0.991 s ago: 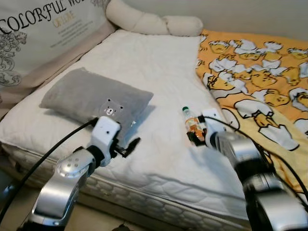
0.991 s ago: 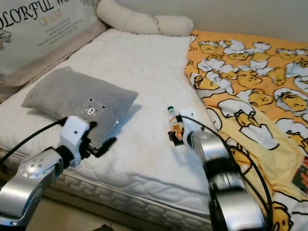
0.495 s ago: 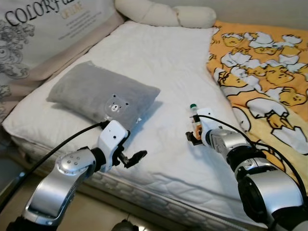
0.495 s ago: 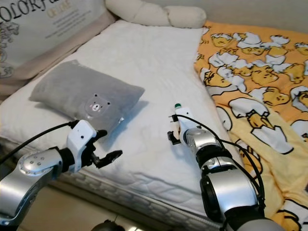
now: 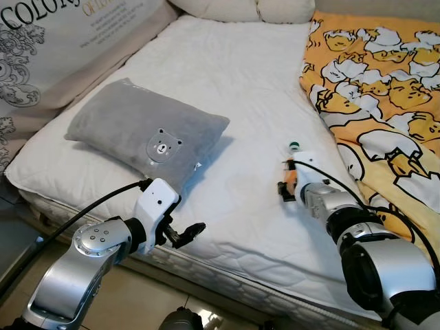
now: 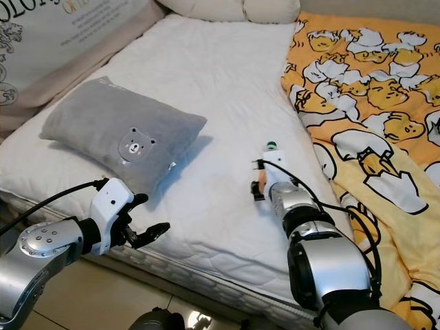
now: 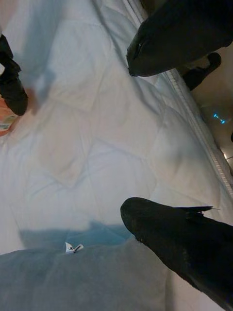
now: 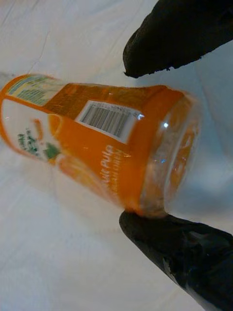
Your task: Clean up the room
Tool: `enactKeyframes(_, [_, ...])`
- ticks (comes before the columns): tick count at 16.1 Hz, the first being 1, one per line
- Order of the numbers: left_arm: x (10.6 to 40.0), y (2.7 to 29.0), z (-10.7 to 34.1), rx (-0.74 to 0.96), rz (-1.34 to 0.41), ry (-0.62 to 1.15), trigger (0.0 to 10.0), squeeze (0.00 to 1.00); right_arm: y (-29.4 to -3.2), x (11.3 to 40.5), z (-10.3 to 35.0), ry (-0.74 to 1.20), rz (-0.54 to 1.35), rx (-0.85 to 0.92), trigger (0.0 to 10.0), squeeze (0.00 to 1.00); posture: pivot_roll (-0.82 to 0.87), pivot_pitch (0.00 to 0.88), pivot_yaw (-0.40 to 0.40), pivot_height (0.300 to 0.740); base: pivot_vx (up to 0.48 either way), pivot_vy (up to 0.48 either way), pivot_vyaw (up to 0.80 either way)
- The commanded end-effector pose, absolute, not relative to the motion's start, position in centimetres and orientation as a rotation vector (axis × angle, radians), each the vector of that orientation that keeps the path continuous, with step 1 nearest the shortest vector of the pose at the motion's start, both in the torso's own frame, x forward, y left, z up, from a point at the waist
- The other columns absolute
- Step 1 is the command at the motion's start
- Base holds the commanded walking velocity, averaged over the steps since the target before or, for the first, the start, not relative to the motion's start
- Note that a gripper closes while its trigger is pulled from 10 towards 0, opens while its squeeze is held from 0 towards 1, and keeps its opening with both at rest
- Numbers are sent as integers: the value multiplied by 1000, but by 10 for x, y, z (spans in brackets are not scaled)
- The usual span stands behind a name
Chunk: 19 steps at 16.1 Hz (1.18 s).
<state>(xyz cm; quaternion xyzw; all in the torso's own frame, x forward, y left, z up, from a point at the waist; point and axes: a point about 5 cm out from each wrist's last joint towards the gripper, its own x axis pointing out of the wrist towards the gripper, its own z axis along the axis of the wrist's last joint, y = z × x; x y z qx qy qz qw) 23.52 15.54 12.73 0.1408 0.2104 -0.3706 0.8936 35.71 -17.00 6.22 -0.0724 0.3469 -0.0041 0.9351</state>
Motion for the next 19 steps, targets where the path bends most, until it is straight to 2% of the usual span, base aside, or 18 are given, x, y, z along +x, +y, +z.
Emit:
enactKeyframes(1, [236, 157, 133, 301, -766, 427, 10000, 910, -170, 359, 66, 704, -27, -112, 10000, 0, 187, 150, 67, 740, 0, 0, 0])
enactKeyframes(2, [236, 156, 133, 299, -774, 427, 10000, 906, -170, 359, 65, 711, -27, -96, 9804, 0, 187, 150, 64, 740, 0, 0, 0])
enactKeyframes(3, [234, 155, 134, 294, -784, 427, 10000, 906, -170, 358, 63, 719, -28, -77, 4078, 0, 188, 149, 62, 740, 0, 0, 0])
enactKeyframes(4, [234, 155, 134, 293, -791, 427, 10000, 906, -169, 357, 62, 722, -30, -60, 0, 0, 188, 149, 61, 740, 0, 0, 0])
enactKeyframes(13, [236, 151, 131, 289, -793, 427, 10000, 902, -171, 357, 62, 701, -76, 65, 0, 0, 160, 113, 60, 740, 0, 0, 0])
enactKeyframes(16, [238, 147, 129, 258, -712, 384, 10000, 898, -177, 366, 76, 541, -83, 214, 0, 0, 121, 45, 43, 740, 0, 0, 0])
enactKeyframes(17, [242, 150, 129, 278, -592, 335, 10000, 910, -188, 372, 93, 352, -88, 314, 0, 0, 95, 8, 41, 740, 0, 0, 0])
enactKeyframes(18, [246, 154, 131, 268, -488, 296, 10000, 910, -199, 367, 99, 242, -93, 363, 0, 0, 66, 0, 46, 740, 0, 0, 0])
enactKeyframes(19, [247, 155, 132, 252, -463, 291, 10000, 910, -203, 365, 102, 202, -94, 371, 0, 0, 66, 0, 46, 740, 0, 0, 0])
